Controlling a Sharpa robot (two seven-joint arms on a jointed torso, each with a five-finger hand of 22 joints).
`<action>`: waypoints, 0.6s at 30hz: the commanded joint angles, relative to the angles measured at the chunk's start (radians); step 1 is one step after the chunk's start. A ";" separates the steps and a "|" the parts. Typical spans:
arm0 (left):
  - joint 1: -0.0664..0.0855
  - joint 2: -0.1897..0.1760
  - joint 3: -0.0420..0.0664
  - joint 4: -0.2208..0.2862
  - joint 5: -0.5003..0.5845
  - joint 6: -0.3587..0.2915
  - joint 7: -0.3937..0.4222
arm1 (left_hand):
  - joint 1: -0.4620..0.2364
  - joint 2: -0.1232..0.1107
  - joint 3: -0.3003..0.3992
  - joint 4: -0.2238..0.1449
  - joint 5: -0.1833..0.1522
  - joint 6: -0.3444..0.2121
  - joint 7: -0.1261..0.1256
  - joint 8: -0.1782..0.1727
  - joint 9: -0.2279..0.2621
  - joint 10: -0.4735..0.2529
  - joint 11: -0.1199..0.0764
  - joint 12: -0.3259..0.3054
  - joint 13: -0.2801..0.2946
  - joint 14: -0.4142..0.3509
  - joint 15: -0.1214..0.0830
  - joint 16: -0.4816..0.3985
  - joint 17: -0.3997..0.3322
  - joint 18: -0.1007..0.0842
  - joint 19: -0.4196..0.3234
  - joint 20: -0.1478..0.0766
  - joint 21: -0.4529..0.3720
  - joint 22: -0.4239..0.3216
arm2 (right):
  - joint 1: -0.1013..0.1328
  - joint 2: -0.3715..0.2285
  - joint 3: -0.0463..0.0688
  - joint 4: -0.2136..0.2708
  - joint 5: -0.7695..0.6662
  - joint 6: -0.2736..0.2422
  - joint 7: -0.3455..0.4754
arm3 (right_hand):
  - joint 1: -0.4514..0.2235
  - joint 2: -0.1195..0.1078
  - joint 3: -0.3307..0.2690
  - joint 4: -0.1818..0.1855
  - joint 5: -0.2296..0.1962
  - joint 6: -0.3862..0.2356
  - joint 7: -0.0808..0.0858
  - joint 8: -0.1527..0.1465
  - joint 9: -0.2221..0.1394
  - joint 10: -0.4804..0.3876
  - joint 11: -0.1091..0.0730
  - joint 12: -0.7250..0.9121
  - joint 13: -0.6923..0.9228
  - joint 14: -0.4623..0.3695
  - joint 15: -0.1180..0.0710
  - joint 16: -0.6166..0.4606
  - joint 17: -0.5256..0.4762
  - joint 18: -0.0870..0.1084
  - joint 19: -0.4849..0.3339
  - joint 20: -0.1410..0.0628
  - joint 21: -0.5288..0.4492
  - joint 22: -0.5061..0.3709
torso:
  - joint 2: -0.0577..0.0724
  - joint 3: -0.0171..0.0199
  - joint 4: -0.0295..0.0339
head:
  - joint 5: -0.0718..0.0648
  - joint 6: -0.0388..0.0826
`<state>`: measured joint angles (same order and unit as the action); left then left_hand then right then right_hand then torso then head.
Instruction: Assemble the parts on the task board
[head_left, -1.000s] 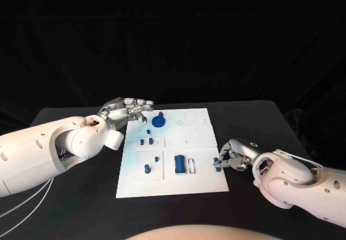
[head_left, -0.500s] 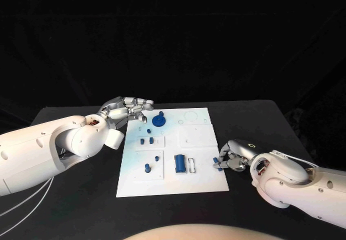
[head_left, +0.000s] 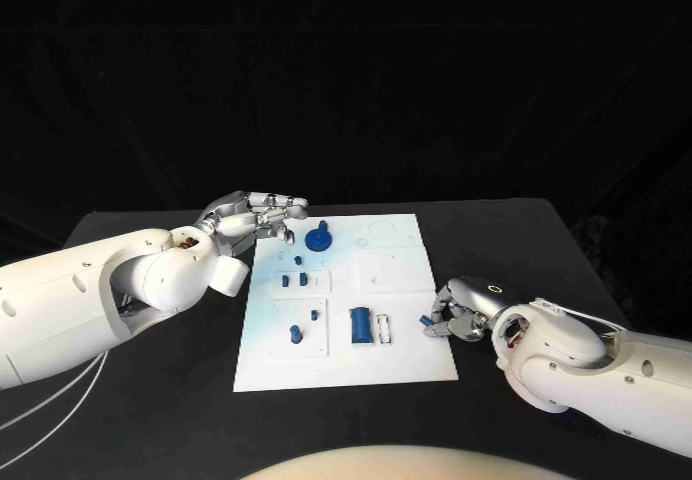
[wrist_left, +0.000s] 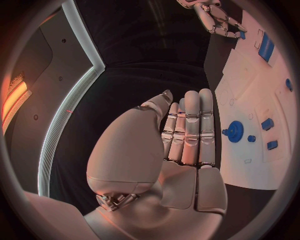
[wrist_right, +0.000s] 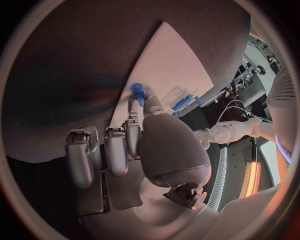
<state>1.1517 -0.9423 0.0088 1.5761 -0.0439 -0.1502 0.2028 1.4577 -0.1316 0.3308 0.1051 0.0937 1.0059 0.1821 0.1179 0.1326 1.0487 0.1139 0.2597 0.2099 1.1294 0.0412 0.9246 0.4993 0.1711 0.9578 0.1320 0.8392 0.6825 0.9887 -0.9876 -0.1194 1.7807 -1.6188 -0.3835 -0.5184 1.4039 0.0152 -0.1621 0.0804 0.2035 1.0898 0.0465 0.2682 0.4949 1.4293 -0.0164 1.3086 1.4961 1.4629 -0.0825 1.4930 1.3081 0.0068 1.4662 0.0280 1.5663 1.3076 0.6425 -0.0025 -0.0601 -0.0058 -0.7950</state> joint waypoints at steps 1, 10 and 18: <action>0.000 0.001 0.001 0.004 0.006 0.019 0.003 | -0.003 0.007 -0.006 -0.001 -0.001 -0.007 -0.002 0.007 -0.001 -0.007 0.001 0.006 0.001 -0.006 -0.001 0.007 -0.001 0.013 0.005 0.002 -0.005 -0.001 | -0.013 0.005 -0.011 -0.010 -0.042 0.097 -0.039 | 0.119 0.077 0.027 -0.022 0.053 0.007 -0.005 -0.007 -0.016 0.002 -0.013 -0.008 -0.122 0.079 -0.007 0.002 0.126 -0.007 0.105 -0.005 0.005 0.263 | 0.000 -0.0003 0.0001 | -0.001 -0.001; 0.000 0.001 0.001 0.005 0.006 0.019 0.002 | -0.003 0.007 -0.006 -0.001 -0.001 -0.008 -0.002 0.007 -0.001 -0.008 0.001 0.007 0.001 -0.007 -0.001 0.007 -0.002 0.013 0.005 0.002 -0.005 -0.001 | -0.012 0.004 -0.010 0.008 0.009 0.055 -0.065 | 0.091 0.034 0.156 -0.042 0.184 0.002 0.008 -0.013 -0.013 0.003 -0.006 -0.019 -0.126 0.079 0.000 0.001 0.127 -0.007 0.105 0.000 0.005 0.263 | 0.000 -0.0005 0.0015 | 0.000 0.001; 0.000 0.002 0.001 0.005 0.006 0.019 0.000 | -0.003 0.007 -0.006 -0.001 -0.001 -0.008 -0.002 0.007 -0.001 -0.008 0.001 0.007 0.001 -0.007 -0.001 0.007 -0.002 0.013 0.005 0.002 -0.005 -0.001 | 0.013 0.003 -0.009 0.043 0.166 -0.039 -0.054 | -0.016 -0.055 0.391 -0.054 0.237 -0.010 0.009 0.001 0.017 0.009 0.000 -0.022 -0.124 0.080 0.002 0.001 0.127 -0.007 0.105 0.005 0.005 0.263 | 0.001 -0.0003 0.0023 | 0.003 0.003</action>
<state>1.1517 -0.9422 0.0088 1.5780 -0.0439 -0.1488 0.2008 1.4577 -0.1316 0.3308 0.1051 0.0937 1.0059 0.1821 0.1218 0.1326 1.0487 0.1139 0.2597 0.2097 1.1294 0.0413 0.9246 0.4994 0.1710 0.9578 0.1320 0.8392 0.6826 1.0007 -0.9858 -0.1274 1.8178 -1.5481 -0.4002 -0.5526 1.4169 -0.0357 0.1048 0.1382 0.4361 1.0793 0.0640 0.2594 0.4875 1.4329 -0.0199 1.2852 1.4230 1.4611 -0.0846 1.4930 1.3078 0.0067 1.4662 0.0280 1.5663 1.3075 0.6426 -0.0029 -0.0586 -0.0033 -0.7929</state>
